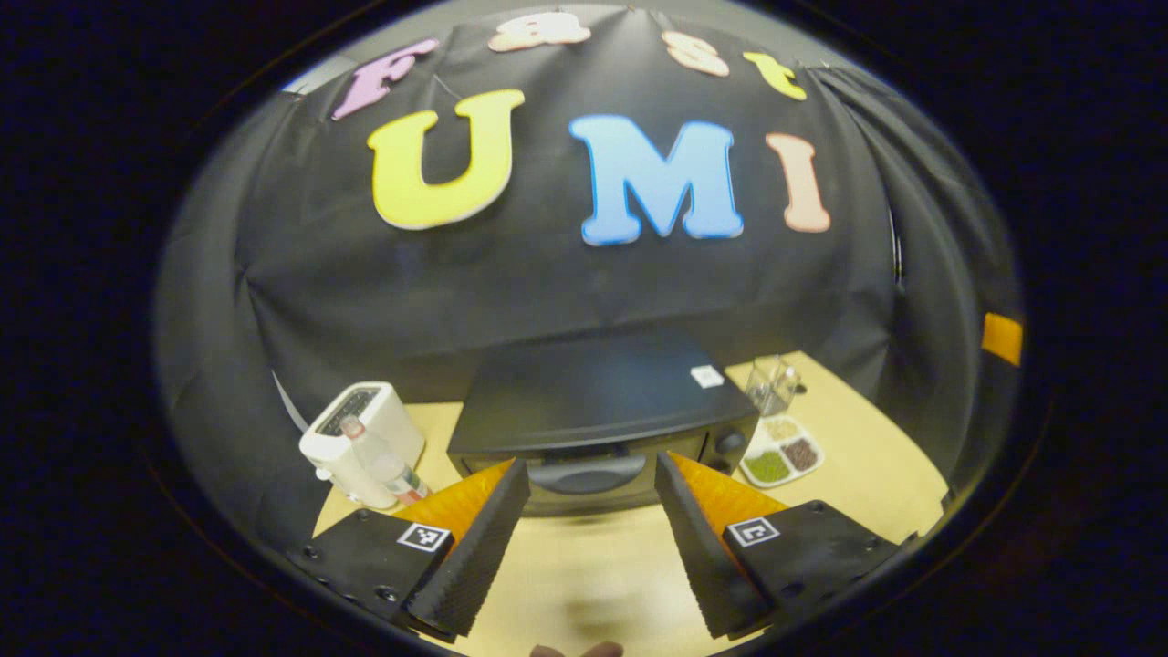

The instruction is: Open the electric oven with the left hand, put the food in, and close the electric oven.

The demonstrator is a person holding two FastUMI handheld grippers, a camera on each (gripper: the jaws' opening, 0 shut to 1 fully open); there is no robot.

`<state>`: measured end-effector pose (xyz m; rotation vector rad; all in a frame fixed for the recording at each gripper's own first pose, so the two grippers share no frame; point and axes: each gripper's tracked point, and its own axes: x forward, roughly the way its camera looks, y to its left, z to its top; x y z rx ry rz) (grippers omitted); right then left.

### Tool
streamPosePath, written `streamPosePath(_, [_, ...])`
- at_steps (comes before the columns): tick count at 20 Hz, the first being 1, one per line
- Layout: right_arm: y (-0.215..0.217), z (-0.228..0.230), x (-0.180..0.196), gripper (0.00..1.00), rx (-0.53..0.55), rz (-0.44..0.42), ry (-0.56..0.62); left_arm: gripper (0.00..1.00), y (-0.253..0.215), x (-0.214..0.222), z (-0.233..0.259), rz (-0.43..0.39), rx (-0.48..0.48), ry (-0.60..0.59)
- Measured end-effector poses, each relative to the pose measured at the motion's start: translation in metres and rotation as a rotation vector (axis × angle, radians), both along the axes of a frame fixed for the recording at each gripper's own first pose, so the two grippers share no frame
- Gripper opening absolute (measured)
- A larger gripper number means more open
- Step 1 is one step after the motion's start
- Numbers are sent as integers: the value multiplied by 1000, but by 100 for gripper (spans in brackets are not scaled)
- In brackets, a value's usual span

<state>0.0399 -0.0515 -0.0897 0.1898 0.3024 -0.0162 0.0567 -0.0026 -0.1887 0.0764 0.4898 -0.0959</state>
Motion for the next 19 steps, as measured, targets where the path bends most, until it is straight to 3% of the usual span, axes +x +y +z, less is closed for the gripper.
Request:
streamPosePath(1, [4, 9, 3, 83, -5, 9, -19, 94, -1, -4, 31, 10, -16, -74])
streamPosePath(4, [14, 46, 11, 83, -45, 21, -101, 96, 2, -26, 118, 36, -43, -276])
streamPosePath(7, [31, 79, 14, 86, -72, 41, -190, 97, 4, -55, 169, 66, -71, -370])
streamPosePath(16, [68, 106, 4, 86, -80, 91, -238, 97, 6, -80, 204, 55, -79, -414])
streamPosePath(17, [70, 105, 3, 80, -80, 88, -234, 97, 8, -81, 206, 53, -79, -413])
streamPosePath(18, [71, 106, 1, 80, -80, 85, -233, 94, 11, -79, 207, 51, -79, -413])
streamPosePath(19, [71, 107, 0, 80, -81, 79, -233, 97, 13, -79, 207, 48, -77, -413])
